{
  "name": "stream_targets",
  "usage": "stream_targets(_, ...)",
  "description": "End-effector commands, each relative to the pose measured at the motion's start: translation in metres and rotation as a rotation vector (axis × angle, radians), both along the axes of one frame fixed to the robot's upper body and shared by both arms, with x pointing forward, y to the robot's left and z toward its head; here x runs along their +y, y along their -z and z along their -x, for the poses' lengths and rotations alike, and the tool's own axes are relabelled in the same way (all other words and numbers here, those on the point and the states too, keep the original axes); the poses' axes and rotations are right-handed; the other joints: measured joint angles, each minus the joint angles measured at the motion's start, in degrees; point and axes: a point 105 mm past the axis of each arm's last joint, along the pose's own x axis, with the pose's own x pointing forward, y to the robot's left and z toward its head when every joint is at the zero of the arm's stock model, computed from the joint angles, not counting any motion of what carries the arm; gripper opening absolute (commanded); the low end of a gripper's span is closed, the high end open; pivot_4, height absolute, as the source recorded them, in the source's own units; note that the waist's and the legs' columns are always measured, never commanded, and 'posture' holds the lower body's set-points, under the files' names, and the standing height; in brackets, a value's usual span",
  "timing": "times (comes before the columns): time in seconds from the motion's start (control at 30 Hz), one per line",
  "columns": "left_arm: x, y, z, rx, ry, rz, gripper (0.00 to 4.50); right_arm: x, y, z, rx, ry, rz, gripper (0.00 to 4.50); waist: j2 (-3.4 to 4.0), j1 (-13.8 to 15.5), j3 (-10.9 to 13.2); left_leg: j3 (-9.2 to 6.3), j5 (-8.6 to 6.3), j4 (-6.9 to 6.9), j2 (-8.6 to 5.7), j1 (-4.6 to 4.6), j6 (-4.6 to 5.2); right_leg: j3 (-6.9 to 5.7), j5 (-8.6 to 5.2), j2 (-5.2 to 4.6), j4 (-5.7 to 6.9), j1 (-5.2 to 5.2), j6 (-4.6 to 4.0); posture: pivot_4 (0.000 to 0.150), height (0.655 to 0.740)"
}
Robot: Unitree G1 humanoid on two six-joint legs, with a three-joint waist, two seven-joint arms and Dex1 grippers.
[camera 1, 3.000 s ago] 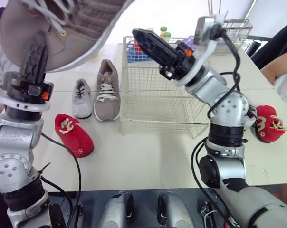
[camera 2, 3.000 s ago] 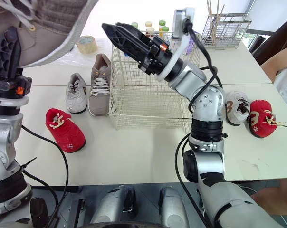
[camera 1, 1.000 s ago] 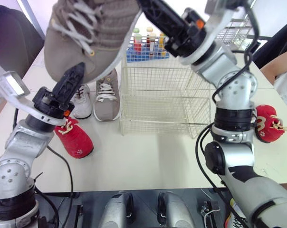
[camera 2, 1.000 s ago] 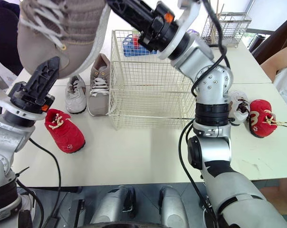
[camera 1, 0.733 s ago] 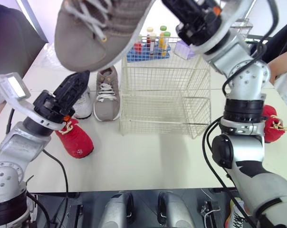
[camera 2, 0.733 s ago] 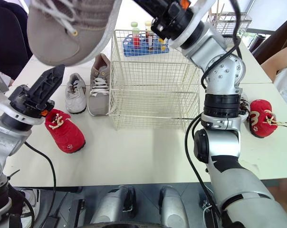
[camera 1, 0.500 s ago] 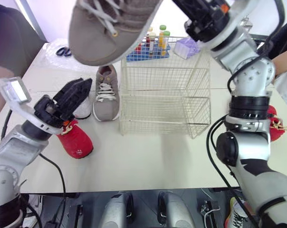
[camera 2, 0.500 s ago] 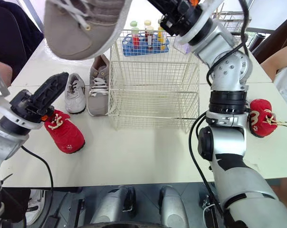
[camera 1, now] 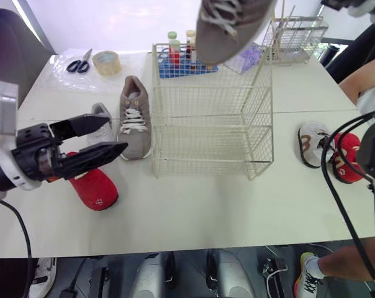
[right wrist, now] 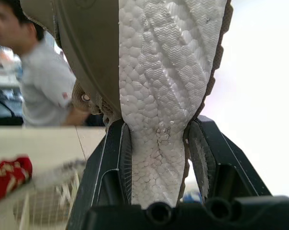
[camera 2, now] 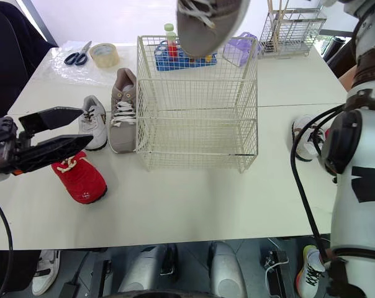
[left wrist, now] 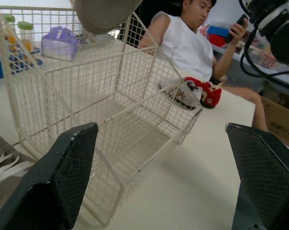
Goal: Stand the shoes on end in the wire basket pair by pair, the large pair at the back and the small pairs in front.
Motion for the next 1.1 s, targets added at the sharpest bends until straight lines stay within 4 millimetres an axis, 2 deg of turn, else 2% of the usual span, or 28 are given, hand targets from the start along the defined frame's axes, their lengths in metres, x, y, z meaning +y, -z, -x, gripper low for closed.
stream_targets(0.03, -0.001, -0.002, 0.004, -0.021, 0.001, 0.018, 4.43, -0.015, -0.021, 0.015, -0.07, 0.04, 0.026, 1.31, 0.1, -0.1, 0.06, 0.0, 0.0, -0.02, 0.0, 0.0, -0.01, 0.0, 0.0, -0.01, 0.0, 0.0, 0.0, 0.15, 0.7371)
stream_targets(0.2, -0.001, 0.0, 0.002, -0.015, -0.004, 0.048, 4.43, -0.024, -0.009, 0.007, -0.007, 0.067, 0.02, 1.31, 0.1, -0.41, 0.06, 0.0, 0.02, -0.03, 0.0, 0.05, -0.04, 0.0, 0.0, -0.01, 0.0, 0.03, 0.0, 0.15, 0.7371)
stream_targets(0.47, 0.001, -0.002, -0.002, -0.019, -0.016, 0.094, 4.43, -0.026, 0.021, -0.005, 0.101, 0.05, 0.028, 1.31, 0.08, -0.66, 0.05, 0.0, 0.04, -0.02, 0.0, 0.12, -0.07, 0.06, 0.01, -0.02, 0.05, 0.08, 0.0, 0.15, 0.7371)
stream_targets(0.6, 0.003, -0.003, -0.004, -0.021, -0.023, 0.119, 4.43, -0.019, 0.038, -0.013, 0.125, 0.05, 0.084, 1.31, 0.09, -0.7, 0.05, 0.0, 0.05, 0.0, 0.0, 0.13, -0.08, 0.06, 0.01, -0.01, 0.07, 0.09, 0.0, 0.15, 0.7371)
stream_targets(0.8, 0.003, -0.001, -0.007, -0.017, -0.033, 0.122, 4.43, -0.009, 0.051, -0.017, 0.166, 0.004, 0.121, 1.31, 0.09, -0.73, 0.05, 0.01, 0.08, 0.0, 0.0, 0.16, -0.11, 0.04, 0.01, 0.02, 0.13, 0.09, 0.01, 0.15, 0.7371)
stream_targets(1.0, 0.0, 0.003, -0.009, -0.007, -0.035, 0.128, 4.5, -0.006, 0.061, -0.023, 0.19, 0.02, 0.129, 4.21, 0.08, -0.81, 0.03, 0.01, 0.08, 0.07, 0.02, 0.27, -0.12, 0.04, 0.01, 0.06, 0.18, 0.23, 0.01, 0.15, 0.7371)
stream_targets(1.03, 0.0, 0.003, -0.009, -0.006, -0.035, 0.13, 4.5, -0.007, 0.061, -0.024, 0.193, 0.029, 0.125, 4.43, 0.07, -0.76, 0.03, 0.01, 0.09, 0.07, 0.02, 0.26, -0.13, 0.03, 0.01, 0.06, 0.2, 0.22, 0.01, 0.15, 0.7371)
stream_targets(1.1, 0.0, 0.003, -0.01, -0.005, -0.035, 0.132, 4.5, -0.01, 0.06, -0.024, 0.187, 0.046, 0.121, 4.43, 0.09, -0.65, 0.04, 0.0, 0.1, 0.1, 0.02, 0.25, -0.13, 0.03, 0.01, 0.06, 0.22, 0.22, 0.01, 0.15, 0.7371)
